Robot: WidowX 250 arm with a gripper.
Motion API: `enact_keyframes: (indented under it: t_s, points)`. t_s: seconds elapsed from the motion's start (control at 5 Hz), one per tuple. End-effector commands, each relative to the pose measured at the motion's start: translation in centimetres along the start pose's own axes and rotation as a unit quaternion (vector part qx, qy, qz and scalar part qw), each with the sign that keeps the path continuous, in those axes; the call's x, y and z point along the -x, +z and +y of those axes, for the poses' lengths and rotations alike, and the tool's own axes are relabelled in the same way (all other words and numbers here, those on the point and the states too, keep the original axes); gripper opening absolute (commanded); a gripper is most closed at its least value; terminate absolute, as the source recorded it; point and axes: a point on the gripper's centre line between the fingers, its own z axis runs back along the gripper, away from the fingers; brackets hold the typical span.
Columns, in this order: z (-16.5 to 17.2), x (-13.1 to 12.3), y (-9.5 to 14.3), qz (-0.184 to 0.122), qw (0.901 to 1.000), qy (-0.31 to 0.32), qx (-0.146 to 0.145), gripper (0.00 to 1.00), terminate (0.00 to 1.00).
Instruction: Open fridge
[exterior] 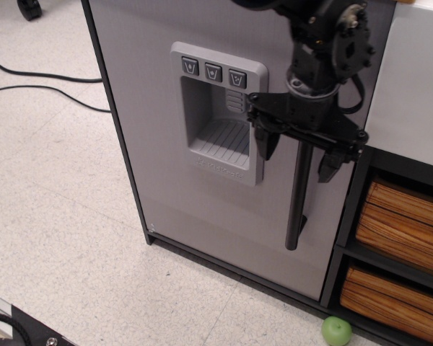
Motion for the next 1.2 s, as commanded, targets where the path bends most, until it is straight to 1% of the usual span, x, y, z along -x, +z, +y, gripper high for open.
enact_keyframes:
  t_s: [0.0, 0.2, 0.4, 0.6, 0.8, 1.0]
  points:
    - [-0.7, -3.3, 0.3, -0.052, 0.9986, 0.004, -0.002, 1.0, 0.0]
    - [-0.8, -3.9, -0.3, -0.068, 0.9975, -0.019, 0.01, 1.0, 0.0]
    - [-0.8, -3.8, -0.2, -0.084, 0.9954, -0.04, 0.025, 0.0, 0.0]
    - [-0.9, -3.7, 0.0, -0.09, 0.9945, -0.045, 0.032, 0.0, 0.0]
    - [-0.4, -2.9, 0.2, -0.093, 0.9933, -0.058, 0.037, 0.0, 0.0]
    - [0.8, -0.7, 1.0, -0.083, 0.9925, -0.079, 0.044, 0.0, 0.0]
